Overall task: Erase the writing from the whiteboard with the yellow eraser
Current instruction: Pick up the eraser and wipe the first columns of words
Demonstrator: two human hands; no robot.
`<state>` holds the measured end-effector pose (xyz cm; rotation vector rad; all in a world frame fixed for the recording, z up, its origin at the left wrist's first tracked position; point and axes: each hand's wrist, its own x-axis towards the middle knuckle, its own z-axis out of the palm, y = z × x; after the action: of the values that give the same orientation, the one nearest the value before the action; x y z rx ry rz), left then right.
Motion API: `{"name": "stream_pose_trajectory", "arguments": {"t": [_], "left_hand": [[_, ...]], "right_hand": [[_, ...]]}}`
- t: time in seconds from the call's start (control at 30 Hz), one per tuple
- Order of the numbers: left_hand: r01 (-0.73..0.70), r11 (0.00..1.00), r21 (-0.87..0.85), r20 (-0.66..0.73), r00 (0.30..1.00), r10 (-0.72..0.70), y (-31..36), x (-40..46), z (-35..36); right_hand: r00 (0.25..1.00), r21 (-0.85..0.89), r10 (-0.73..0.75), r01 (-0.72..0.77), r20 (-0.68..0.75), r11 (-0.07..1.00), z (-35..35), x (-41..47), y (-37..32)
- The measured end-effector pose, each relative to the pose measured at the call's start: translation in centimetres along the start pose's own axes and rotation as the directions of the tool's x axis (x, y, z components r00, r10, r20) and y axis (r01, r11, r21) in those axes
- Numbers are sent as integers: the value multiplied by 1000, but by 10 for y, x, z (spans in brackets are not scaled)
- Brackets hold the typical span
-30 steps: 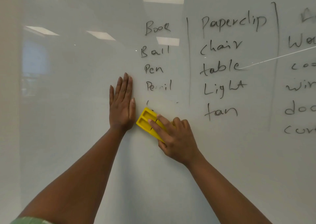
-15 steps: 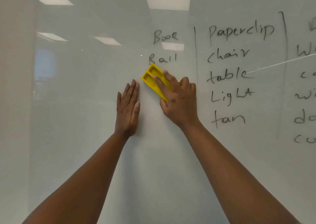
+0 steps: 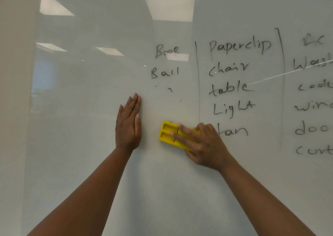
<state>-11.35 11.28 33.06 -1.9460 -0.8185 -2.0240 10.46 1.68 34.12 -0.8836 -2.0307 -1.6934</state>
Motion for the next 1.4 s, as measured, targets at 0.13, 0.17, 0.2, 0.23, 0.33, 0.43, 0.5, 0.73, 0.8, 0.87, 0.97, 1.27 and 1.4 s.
{"name": "stream_pose_trajectory", "arguments": {"t": [0.13,0.17,0.2,0.23,0.33,0.43,0.5,0.73,0.8,0.87,0.97,1.27,1.4], "left_hand": [[15,999,41,-25,1000,-14,3,-2,5],[17,999,50,-33,999,-15,4,-1,6],[16,998,59,-41,999,-14,5,0,5],[11,998,67,-47,999,-8,5,1,5],[8,997,81,-75,997,-2,9,2,3],[18,996,86,-94,996,-10,11,5,2],[-13,990,140,-83,996,25,11,7,0],[-21,962,271,-28,999,30,12,55,6],[-40,961,273,-8,999,44,10,65,9],[-44,963,265,-27,998,53,6,67,11],[-51,967,249,-51,997,66,3,65,13],[-50,972,230,-75,995,69,5,64,12],[-45,976,214,-82,995,64,5,65,12]], "right_hand": [[978,-22,194,-197,-76,980,-18,32,42],[964,-30,246,-250,-101,968,-21,40,51],[947,-35,298,-304,-122,952,-24,47,58],[925,-33,353,-361,-138,932,-26,53,62],[847,5,499,-507,-185,862,-24,66,54],[826,28,526,-532,-201,846,-18,68,32],[874,8,456,-461,-169,887,-11,64,17],[954,24,294,-293,-58,956,-2,51,2],[973,19,226,-225,-48,974,-5,51,12],[978,20,203,-202,-45,979,-6,53,20],[964,17,251,-250,-87,968,-9,67,35],[741,74,633,-635,-225,769,-27,129,92],[709,63,669,-675,-221,735,-24,152,86]]}}
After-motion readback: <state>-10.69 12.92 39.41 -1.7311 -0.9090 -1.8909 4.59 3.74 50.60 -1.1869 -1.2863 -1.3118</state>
